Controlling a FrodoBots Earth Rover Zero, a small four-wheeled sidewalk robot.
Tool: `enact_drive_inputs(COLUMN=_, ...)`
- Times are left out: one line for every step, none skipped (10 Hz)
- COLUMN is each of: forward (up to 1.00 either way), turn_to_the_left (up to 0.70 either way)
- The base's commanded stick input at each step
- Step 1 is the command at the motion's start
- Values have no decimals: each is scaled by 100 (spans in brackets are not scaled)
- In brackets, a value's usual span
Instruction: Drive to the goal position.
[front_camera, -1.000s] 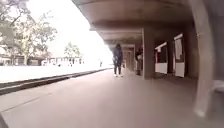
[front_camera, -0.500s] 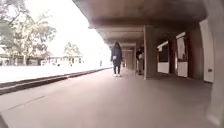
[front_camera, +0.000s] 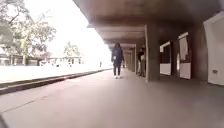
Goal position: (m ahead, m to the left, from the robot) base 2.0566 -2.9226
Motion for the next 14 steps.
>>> enact_drive_inputs(forward=50, turn_to_the_left=0)
enact_drive_inputs(forward=50, turn_to_the_left=0)
enact_drive_inputs(forward=50, turn_to_the_left=0)
enact_drive_inputs(forward=50, turn_to_the_left=0)
enact_drive_inputs(forward=50, turn_to_the_left=0)
enact_drive_inputs(forward=50, turn_to_the_left=0)
enact_drive_inputs(forward=50, turn_to_the_left=0)
enact_drive_inputs(forward=50, turn_to_the_left=0)
enact_drive_inputs(forward=50, turn_to_the_left=0)
enact_drive_inputs(forward=50, turn_to_the_left=0)
enact_drive_inputs(forward=50, turn_to_the_left=0)
enact_drive_inputs(forward=50, turn_to_the_left=0)
enact_drive_inputs(forward=50, turn_to_the_left=0)
enact_drive_inputs(forward=50, turn_to_the_left=0)
